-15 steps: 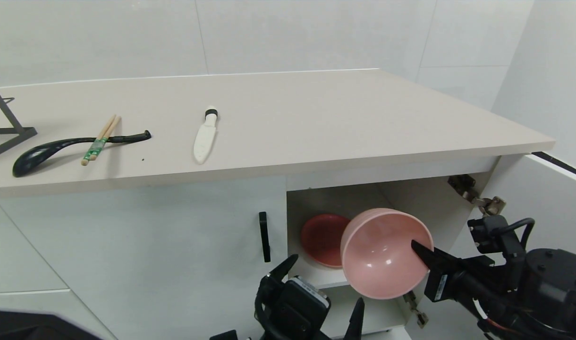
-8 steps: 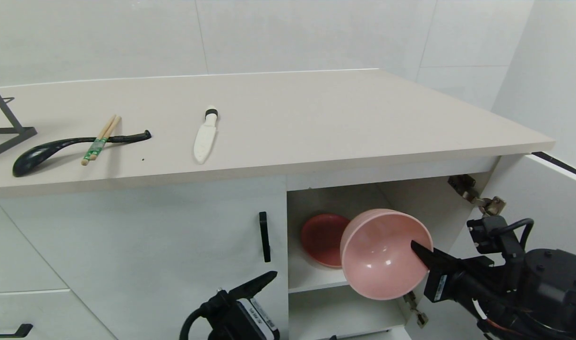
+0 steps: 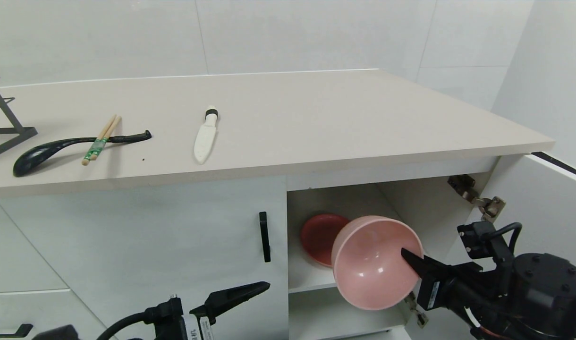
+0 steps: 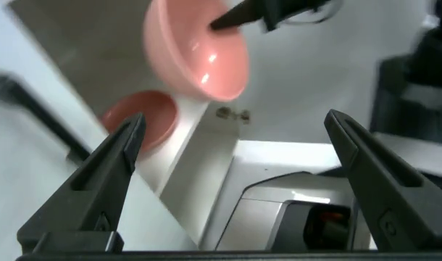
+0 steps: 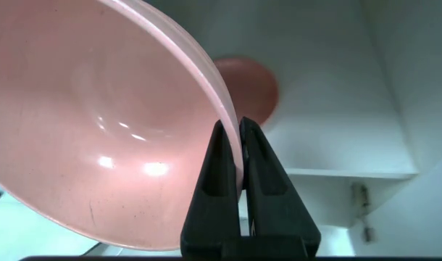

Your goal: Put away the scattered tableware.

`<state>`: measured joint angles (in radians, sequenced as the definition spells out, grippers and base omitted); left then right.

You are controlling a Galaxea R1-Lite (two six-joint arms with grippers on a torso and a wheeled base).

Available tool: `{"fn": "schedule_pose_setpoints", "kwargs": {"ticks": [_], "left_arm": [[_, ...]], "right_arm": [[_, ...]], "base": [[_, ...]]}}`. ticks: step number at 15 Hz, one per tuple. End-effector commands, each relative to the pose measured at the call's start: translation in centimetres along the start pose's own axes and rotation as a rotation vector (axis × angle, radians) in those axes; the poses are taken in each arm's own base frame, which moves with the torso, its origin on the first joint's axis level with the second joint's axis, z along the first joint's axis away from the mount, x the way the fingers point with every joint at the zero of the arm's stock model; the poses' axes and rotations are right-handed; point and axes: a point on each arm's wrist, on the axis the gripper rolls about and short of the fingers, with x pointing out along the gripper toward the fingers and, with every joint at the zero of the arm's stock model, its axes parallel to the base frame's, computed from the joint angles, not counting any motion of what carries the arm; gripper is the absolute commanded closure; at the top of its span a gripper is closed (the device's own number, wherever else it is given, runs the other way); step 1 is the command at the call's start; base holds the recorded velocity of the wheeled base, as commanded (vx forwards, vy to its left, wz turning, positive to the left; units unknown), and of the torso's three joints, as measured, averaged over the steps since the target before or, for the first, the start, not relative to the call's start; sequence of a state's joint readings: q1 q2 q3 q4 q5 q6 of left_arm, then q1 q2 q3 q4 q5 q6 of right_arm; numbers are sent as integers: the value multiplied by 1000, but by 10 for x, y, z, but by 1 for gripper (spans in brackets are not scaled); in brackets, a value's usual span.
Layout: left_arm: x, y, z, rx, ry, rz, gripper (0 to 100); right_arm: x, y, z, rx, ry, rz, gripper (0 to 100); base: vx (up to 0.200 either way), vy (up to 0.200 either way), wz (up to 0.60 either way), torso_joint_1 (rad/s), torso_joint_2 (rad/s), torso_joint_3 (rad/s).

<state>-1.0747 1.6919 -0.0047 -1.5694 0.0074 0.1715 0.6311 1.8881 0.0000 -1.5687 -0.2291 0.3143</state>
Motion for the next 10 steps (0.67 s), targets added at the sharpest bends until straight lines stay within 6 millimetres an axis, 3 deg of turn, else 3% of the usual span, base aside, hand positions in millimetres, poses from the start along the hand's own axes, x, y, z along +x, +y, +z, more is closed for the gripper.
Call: {"fn": "schedule_pose_setpoints", "kwargs": {"ticks": [1,4,10], "left_arm": [[-3,15,0,48,-22,-37,0],[-13,17,12,63,-101,-64,0],[-25,19,24,75,-176,-39,0]], "right_arm": [[11,-2,-16,0,88,-4,100],[21,-3,-16,34,90,17,100],[66,-32,-13,78,75,-8,100]], "base": [[0,0,0,0,0,0],[0,0,0,0,0,0],[0,0,0,0,0,0]]}}
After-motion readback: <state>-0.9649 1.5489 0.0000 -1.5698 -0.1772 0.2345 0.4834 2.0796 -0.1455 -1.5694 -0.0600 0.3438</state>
